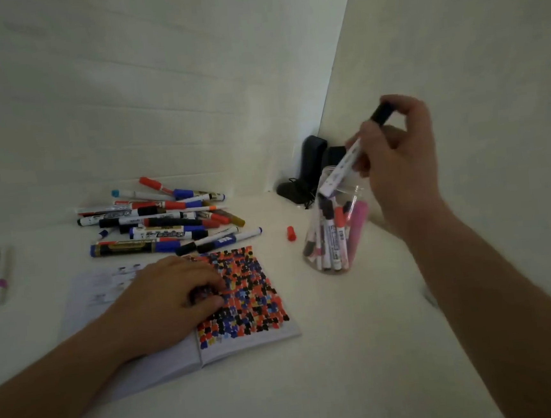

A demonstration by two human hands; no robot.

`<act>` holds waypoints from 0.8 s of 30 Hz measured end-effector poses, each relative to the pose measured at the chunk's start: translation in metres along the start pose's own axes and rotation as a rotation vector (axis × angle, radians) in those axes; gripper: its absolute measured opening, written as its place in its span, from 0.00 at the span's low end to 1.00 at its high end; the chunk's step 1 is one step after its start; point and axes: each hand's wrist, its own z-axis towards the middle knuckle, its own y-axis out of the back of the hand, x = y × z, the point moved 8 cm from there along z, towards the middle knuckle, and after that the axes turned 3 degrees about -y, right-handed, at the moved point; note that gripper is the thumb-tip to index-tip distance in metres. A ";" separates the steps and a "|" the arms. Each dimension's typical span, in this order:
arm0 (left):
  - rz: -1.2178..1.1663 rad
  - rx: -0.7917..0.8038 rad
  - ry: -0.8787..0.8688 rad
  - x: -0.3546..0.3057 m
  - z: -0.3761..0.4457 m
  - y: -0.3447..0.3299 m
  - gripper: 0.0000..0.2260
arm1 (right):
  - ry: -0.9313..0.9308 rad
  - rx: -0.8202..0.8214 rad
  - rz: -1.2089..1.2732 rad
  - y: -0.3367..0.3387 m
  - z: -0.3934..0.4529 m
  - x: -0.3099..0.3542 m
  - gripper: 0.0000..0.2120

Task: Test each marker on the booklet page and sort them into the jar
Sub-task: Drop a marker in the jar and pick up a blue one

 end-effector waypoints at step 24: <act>0.103 -0.010 0.149 0.009 -0.003 0.001 0.34 | 0.332 -0.010 -1.096 0.020 0.001 -0.066 0.22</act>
